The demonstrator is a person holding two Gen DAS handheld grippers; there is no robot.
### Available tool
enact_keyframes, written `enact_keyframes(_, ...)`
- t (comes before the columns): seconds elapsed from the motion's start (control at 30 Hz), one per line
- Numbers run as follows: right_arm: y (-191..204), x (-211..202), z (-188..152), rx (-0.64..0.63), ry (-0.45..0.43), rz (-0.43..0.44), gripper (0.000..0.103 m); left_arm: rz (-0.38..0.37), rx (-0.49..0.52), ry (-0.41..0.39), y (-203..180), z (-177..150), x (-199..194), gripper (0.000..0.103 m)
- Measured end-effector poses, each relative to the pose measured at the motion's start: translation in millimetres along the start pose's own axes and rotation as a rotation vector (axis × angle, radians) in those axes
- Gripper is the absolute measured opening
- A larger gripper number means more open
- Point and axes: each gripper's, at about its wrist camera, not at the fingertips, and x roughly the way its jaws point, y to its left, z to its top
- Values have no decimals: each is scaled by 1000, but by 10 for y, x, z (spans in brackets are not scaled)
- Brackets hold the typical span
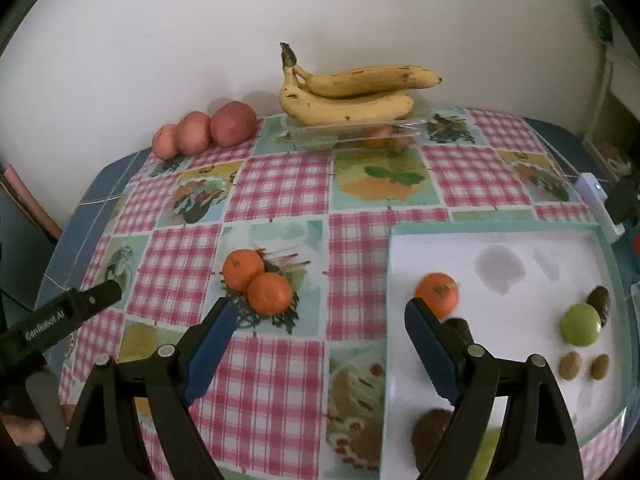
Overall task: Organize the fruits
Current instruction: 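Move both tools back toward the two remaining tangerines, then lower the right tool onto a tangerine and close it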
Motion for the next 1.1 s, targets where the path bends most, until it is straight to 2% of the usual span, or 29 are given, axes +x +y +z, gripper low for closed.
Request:
enact_keyframes(0.3,58,332,72,-54,59,-7,87,3,-3,34,-38,136,193,103)
enact_keyframes(0.73,161,434,135,-108,78,1,87,3,-14,38,-80,248,337,103)
enact_keyframes(0.93,240,546,92,-128,106,3,86,37,10,86,-56,202,467,103)
enact_keyframes(1.1,364,660,19,-169,132,3,86,62,27,91,-43,189,493,103)
